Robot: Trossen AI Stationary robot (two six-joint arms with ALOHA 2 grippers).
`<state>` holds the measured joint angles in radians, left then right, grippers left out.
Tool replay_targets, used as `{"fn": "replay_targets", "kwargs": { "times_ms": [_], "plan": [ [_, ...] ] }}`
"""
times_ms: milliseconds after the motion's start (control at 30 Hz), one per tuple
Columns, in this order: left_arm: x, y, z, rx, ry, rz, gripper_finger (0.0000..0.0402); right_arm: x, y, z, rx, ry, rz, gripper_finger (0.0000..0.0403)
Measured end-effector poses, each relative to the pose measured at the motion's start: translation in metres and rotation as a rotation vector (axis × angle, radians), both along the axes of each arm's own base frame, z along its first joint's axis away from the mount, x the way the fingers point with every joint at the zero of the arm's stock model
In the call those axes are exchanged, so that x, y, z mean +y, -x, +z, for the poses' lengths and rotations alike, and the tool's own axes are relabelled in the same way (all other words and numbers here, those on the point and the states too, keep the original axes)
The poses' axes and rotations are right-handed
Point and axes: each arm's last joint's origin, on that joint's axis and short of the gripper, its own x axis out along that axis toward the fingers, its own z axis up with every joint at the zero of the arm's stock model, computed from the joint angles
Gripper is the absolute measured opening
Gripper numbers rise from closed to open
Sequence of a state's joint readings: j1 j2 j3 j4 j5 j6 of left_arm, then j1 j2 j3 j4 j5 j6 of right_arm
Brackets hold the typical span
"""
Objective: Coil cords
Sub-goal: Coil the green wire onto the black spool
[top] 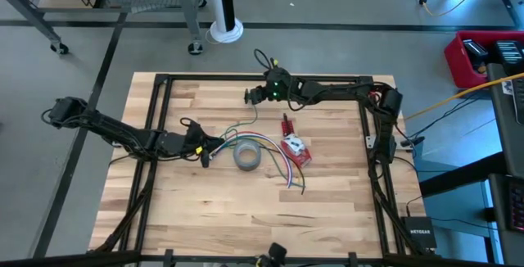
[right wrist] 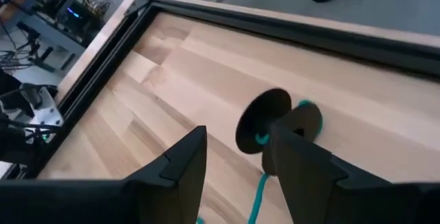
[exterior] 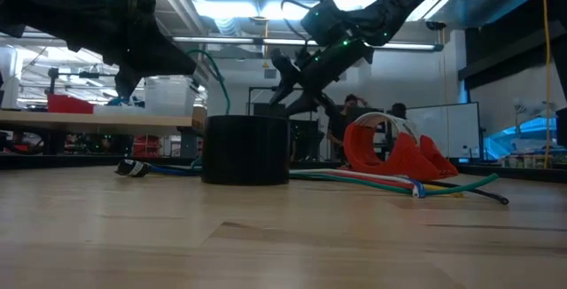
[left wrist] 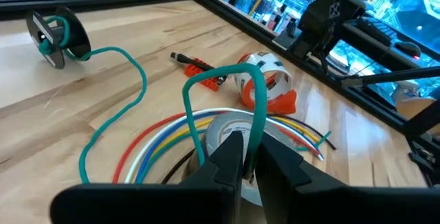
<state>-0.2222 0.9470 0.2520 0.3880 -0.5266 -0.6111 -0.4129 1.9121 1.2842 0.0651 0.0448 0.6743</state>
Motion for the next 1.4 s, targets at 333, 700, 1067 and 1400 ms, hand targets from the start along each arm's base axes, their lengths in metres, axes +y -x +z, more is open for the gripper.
{"fn": "replay_targets", "kwargs": {
  "times_ms": [333, 700, 1067, 1400],
  "plan": [
    [0.0, -0.001, 0.004, -0.045, 0.009, -0.001, 0.0029, -0.005, -0.004, -0.032, 0.04, -0.112, -0.069, 0.0166],
    [0.0, -0.001, 0.004, -0.048, 0.009, 0.0, 0.0029, -0.007, -0.011, -0.048, -0.003, -0.166, -0.074, 0.0166],
    [0.0, -0.002, 0.007, -0.083, 0.05, 0.009, 0.0029, -0.002, -0.014, -0.048, -0.01, -0.156, -0.152, 0.0166],
    [-0.004, -0.017, -0.003, -0.104, 0.073, -0.008, 0.0029, 0.0, -0.014, -0.049, -0.023, -0.19, -0.182, 0.0166]
  ]
}}
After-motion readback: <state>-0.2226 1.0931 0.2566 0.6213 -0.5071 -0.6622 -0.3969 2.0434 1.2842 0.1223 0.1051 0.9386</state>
